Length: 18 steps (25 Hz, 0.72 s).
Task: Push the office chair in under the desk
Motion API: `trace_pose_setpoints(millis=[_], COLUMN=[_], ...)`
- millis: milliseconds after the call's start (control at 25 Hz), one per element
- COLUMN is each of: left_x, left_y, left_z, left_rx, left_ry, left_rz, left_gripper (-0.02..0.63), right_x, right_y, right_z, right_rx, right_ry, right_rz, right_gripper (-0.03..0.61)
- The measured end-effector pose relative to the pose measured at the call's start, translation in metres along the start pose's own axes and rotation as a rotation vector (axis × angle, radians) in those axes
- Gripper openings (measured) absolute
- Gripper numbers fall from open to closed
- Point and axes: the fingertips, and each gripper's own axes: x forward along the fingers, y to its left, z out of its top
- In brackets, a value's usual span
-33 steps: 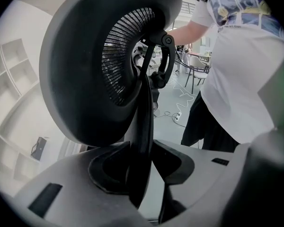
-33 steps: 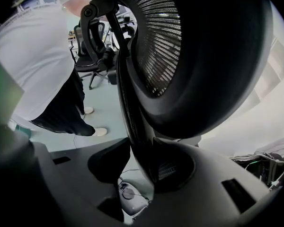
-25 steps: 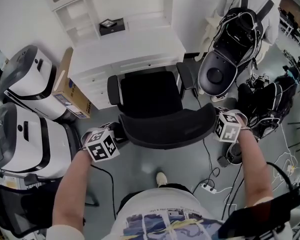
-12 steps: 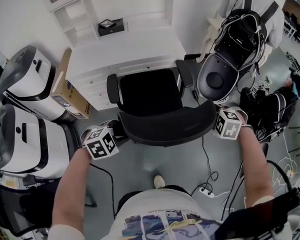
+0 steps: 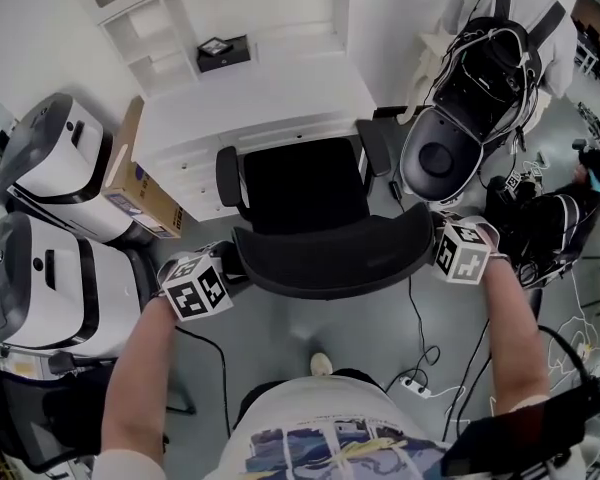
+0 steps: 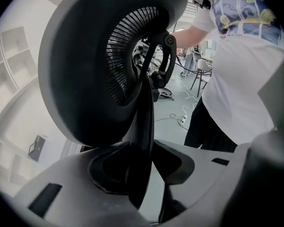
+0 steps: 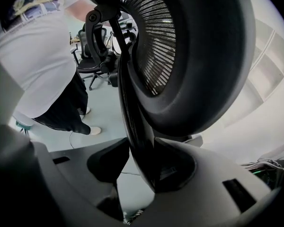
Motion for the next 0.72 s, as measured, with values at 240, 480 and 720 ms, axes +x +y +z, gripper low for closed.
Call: trace_pose_setpoints(millis=[240, 480, 720], left_x=[-0.0007, -0.0025, -0.0027], left_y=[0.0034, 0.0024, 0.0041], left_z=[-0.0011, -0.0026, -0.0019], left_rx=[0.003, 0.0, -0.02], left_ry=[-0.001, 0.004, -0.001], left_rz=[-0.018, -0.023, 0.026], left_gripper=[0.157, 0.16, 0.184], right_x=[-0.0005, -0.0011, -0.001], right_y=[0.0017, 0.0037, 0.0037], right_z=[0.0012, 0.0027, 0.0021], right_rx=[-0.004, -0.003, 0.012], right_ry=[-0.012, -0.012, -0.009], right_rz=[0.002, -0.007, -0.027], right_gripper=[0.179, 0.179, 0.187])
